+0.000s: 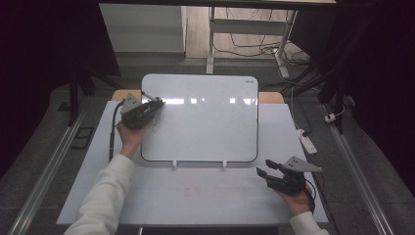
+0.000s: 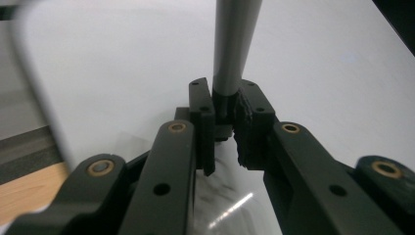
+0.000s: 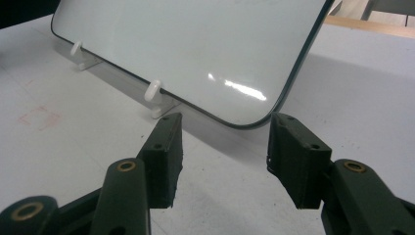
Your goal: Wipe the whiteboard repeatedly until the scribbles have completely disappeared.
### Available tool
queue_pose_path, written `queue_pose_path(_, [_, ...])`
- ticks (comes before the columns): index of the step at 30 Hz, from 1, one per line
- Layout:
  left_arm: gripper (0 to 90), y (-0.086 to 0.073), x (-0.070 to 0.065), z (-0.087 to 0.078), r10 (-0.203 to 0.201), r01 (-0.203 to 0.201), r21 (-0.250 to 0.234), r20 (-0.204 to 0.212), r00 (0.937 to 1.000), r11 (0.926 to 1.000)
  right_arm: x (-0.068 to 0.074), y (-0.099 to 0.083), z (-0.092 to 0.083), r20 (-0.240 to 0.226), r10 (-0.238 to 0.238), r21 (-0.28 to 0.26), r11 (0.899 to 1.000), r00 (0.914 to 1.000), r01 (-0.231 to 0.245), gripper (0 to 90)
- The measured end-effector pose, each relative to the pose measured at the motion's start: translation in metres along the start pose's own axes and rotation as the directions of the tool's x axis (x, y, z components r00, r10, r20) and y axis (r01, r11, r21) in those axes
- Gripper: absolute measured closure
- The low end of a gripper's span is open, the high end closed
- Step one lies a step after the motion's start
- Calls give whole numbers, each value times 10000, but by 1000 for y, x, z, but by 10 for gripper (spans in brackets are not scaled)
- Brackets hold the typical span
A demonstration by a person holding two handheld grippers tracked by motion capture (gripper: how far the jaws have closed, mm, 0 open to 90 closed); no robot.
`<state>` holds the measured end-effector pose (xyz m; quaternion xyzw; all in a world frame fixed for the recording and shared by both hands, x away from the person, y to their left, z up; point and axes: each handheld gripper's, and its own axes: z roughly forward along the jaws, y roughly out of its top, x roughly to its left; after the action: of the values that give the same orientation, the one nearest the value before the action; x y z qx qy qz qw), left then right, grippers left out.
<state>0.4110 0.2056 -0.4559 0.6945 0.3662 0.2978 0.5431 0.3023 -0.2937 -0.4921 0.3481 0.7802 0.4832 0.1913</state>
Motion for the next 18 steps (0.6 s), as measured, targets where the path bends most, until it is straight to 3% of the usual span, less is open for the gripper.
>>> queue_pose_path(1, [782, 0, -1, -1, 134, -134, 44, -46, 9999, 9999, 0, -1, 1, -4, -5, 43, 10000, 10000, 5, 472])
queue_pose_path(3, [782, 3, 7, -4, -1, 0, -27, -352, 9994, 10000, 0, -1, 2, 9, -22, 94, 10000, 10000, 21, 471])
queue_pose_path(4, [782, 5, 13, -6, -272, 266, -127, -513, 9983, 9996, 0, -1, 2, 28, -26, 98, 9999, 10000, 26, 471])
queue_pose_path(6, [782, 7, 22, -7, -673, 665, -177, -450, 9967, 9976, 0, 0, 1, 40, -12, 51, 10000, 10000, 11, 471])
queue_pose_path(7, [782, 7, 20, -6, -589, 584, -126, -477, 9971, 9982, 0, 0, 0, 53, -25, 24, 10000, 10000, 25, 471])
queue_pose_path(11, [782, -1, 2, -2, -27, 27, 101, 48, 10000, 9999, 0, 1, 0, 30, 0, -20, 10000, 10000, 0, 470])
queue_pose_path(14, [782, 1, 4, -5, 152, -150, 108, -207, 9997, 9998, 0, -1, 2, 38, -25, 88, 10000, 10000, 25, 470])
queue_pose_path(16, [782, 4, 14, -8, -297, 296, -24, -438, 9986, 9996, 0, -2, 3, 55, -12, 119, 9999, 10000, 12, 470])
queue_pose_path(17, [782, 4, 18, -9, -519, 517, -58, -312, 9982, 9986, 0, -1, 2, 68, -7, 104, 9999, 10000, 7, 470])
queue_pose_path(18, [782, 3, 17, -8, -486, 487, 9, -268, 9985, 9988, 0, -1, 2, 65, -6, 74, 10000, 10000, 5, 470])
